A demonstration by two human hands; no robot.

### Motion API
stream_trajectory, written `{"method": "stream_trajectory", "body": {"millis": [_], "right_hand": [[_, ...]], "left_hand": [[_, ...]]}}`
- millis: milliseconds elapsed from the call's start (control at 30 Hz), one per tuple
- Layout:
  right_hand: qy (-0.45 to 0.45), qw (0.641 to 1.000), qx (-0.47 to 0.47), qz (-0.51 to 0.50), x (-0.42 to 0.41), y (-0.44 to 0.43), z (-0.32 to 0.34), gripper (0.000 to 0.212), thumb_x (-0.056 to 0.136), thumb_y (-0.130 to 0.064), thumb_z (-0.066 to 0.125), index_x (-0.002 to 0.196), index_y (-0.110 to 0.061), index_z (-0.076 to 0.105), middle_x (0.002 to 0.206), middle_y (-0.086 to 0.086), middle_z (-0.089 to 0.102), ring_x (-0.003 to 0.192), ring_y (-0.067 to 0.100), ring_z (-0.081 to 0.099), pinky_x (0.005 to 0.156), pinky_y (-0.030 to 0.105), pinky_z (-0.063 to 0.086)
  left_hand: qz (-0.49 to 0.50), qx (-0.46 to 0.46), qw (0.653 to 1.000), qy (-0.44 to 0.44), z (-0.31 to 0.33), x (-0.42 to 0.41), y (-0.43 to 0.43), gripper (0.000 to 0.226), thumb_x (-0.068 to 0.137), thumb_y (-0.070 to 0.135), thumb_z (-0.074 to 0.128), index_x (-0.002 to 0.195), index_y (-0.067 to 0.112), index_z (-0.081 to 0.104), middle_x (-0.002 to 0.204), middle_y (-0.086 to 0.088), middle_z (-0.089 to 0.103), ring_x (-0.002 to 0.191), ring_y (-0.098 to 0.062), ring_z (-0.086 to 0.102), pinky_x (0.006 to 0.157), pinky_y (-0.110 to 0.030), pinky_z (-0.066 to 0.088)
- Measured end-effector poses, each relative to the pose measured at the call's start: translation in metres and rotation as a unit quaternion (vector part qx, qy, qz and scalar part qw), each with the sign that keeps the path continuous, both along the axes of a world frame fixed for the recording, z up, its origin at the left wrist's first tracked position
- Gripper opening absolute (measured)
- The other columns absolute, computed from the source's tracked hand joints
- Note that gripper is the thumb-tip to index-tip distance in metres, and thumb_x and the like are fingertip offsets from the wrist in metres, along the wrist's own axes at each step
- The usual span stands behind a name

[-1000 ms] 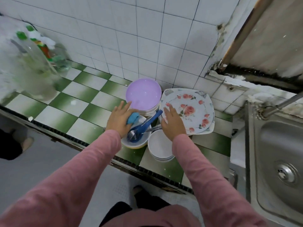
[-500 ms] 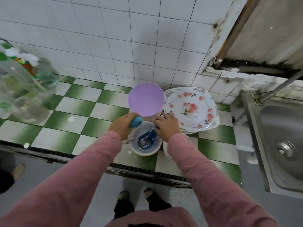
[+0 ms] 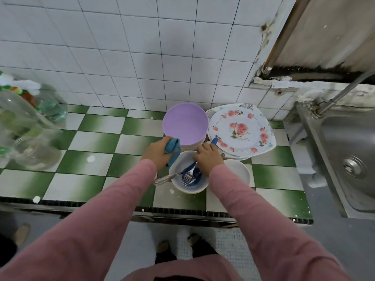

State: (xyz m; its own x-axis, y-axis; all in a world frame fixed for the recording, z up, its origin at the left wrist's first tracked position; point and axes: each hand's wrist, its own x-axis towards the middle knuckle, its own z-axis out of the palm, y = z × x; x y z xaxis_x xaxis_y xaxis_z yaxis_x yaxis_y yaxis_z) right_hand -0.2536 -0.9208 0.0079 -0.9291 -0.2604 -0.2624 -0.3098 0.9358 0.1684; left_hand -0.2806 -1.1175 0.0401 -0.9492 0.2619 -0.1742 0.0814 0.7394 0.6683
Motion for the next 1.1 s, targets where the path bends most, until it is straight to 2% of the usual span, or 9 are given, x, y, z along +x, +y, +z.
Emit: {"method": "stream_trajectory", "body": {"millis": [133, 233, 333, 467, 667, 867, 1100], "right_hand": [[-0.006, 1.0, -0.001, -0.006, -0.002, -0.003, 0.001, 0.041, 0.096, -0.025, 0.061, 0.136, -0.018, 0.058, 0.138, 0.007, 0.049, 0.133, 0.031, 0.037, 0.115, 0.043, 0.027], [-0.01, 1.0, 0.002, -0.011, -0.003, -0.004, 0.002, 0.042, 0.095, -0.027, 0.062, 0.136, -0.019, 0.059, 0.138, 0.007, 0.049, 0.133, 0.031, 0.037, 0.115, 0.043, 0.027], [-0.008, 1.0, 0.01, -0.006, -0.003, -0.005, 0.002, 0.04, 0.096, -0.027, 0.061, 0.136, -0.02, 0.059, 0.138, 0.007, 0.048, 0.134, 0.031, 0.036, 0.116, 0.044, 0.025], [-0.007, 1.0, 0.02, -0.002, -0.006, -0.007, 0.004, 0.038, 0.095, -0.025, 0.063, 0.132, -0.021, 0.06, 0.138, 0.007, 0.048, 0.135, 0.032, 0.035, 0.117, 0.046, 0.023], [-0.022, 1.0, 0.021, 0.006, -0.008, -0.009, 0.009, 0.044, 0.091, -0.027, 0.068, 0.134, -0.025, 0.057, 0.147, 0.009, 0.039, 0.143, 0.035, 0.024, 0.121, 0.055, 0.013], [-0.038, 0.998, 0.033, 0.025, -0.011, -0.003, 0.013, 0.042, 0.094, -0.024, 0.065, 0.134, -0.024, 0.055, 0.145, 0.011, 0.04, 0.141, 0.037, 0.025, 0.119, 0.059, 0.012], [-0.047, 0.996, 0.048, 0.058, -0.014, -0.001, 0.025, 0.036, 0.093, -0.024, 0.067, 0.128, -0.022, 0.057, 0.129, 0.008, 0.058, 0.132, 0.035, 0.036, 0.12, 0.059, 0.009]], "left_hand": [[0.09, 0.1, 0.989, -0.066, -0.004, -0.003, 0.002, 0.021, 0.092, 0.03, 0.065, 0.11, 0.027, 0.055, 0.105, -0.002, 0.063, 0.096, -0.025, 0.059, 0.081, -0.034, 0.05], [0.139, 0.175, 0.969, -0.104, -0.004, -0.006, 0.002, 0.022, 0.092, 0.025, 0.067, 0.11, 0.021, 0.054, 0.107, -0.002, 0.061, 0.101, -0.024, 0.058, 0.084, -0.033, 0.045], [0.159, 0.217, 0.955, -0.127, -0.002, -0.007, 0.001, 0.024, 0.091, 0.023, 0.068, 0.11, 0.017, 0.055, 0.111, -0.005, 0.062, 0.105, -0.026, 0.058, 0.09, -0.039, 0.049], [0.166, 0.237, 0.945, -0.151, 0.0, -0.009, -0.002, 0.026, 0.091, 0.024, 0.068, 0.113, 0.017, 0.055, 0.115, -0.007, 0.062, 0.109, -0.028, 0.059, 0.097, -0.048, 0.05], [0.181, 0.264, 0.932, -0.171, 0.002, -0.015, -0.002, 0.026, 0.093, 0.024, 0.066, 0.115, 0.018, 0.055, 0.118, -0.008, 0.063, 0.111, -0.029, 0.06, 0.099, -0.051, 0.05], [0.184, 0.264, 0.931, -0.175, 0.003, -0.02, -0.001, 0.028, 0.092, 0.028, 0.067, 0.116, 0.019, 0.055, 0.118, -0.007, 0.063, 0.111, -0.029, 0.06, 0.098, -0.052, 0.05], [0.196, 0.282, 0.923, -0.173, 0.009, -0.024, 0.004, 0.023, 0.096, 0.029, 0.061, 0.115, 0.019, 0.053, 0.116, -0.006, 0.06, 0.109, -0.029, 0.059, 0.095, -0.048, 0.052]]}}
